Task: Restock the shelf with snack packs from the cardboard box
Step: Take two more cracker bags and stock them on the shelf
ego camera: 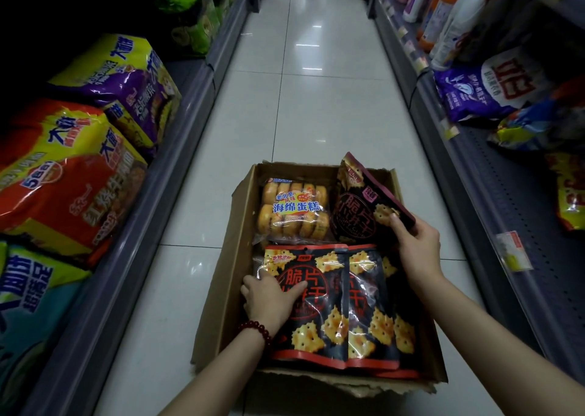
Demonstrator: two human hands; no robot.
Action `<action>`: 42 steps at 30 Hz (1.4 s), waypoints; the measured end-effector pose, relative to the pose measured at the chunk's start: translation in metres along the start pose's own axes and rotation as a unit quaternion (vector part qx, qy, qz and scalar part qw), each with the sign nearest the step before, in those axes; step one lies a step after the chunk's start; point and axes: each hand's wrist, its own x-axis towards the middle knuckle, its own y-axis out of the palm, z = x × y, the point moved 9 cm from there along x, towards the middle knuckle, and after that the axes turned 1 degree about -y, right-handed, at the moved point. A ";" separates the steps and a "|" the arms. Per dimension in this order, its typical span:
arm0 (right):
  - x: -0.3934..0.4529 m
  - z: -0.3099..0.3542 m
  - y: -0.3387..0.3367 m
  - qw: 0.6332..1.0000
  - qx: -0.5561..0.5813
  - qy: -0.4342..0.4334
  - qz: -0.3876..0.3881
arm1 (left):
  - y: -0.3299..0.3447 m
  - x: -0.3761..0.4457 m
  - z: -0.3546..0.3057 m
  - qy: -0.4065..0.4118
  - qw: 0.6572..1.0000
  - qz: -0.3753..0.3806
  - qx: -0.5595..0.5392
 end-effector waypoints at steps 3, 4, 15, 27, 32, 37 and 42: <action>-0.001 -0.001 0.001 1.000 0.013 0.005 0.004 | -0.002 0.002 -0.003 0.017 0.999 0.011 -0.050; -0.002 0.000 0.000 1.000 0.018 0.005 0.003 | -0.001 0.003 -0.005 0.031 0.997 0.021 -0.069; -0.007 0.042 -0.011 0.993 0.115 -0.040 -0.004 | -0.011 -0.006 -0.019 0.077 0.946 0.127 -0.288; -0.019 0.095 -0.040 0.978 0.183 -0.083 -0.053 | -0.096 -0.015 -0.030 0.163 0.906 -0.044 -0.387; -0.040 0.049 -0.018 0.995 0.093 -0.041 0.012 | -0.109 -0.016 -0.025 0.157 0.912 -0.092 -0.369; -0.058 0.007 -0.001 0.996 0.062 0.012 0.065 | -0.100 -0.015 -0.026 0.156 0.919 -0.083 -0.353; -0.061 -0.019 0.007 0.992 -0.016 0.047 0.114 | -0.100 -0.012 -0.029 0.147 0.921 -0.085 -0.352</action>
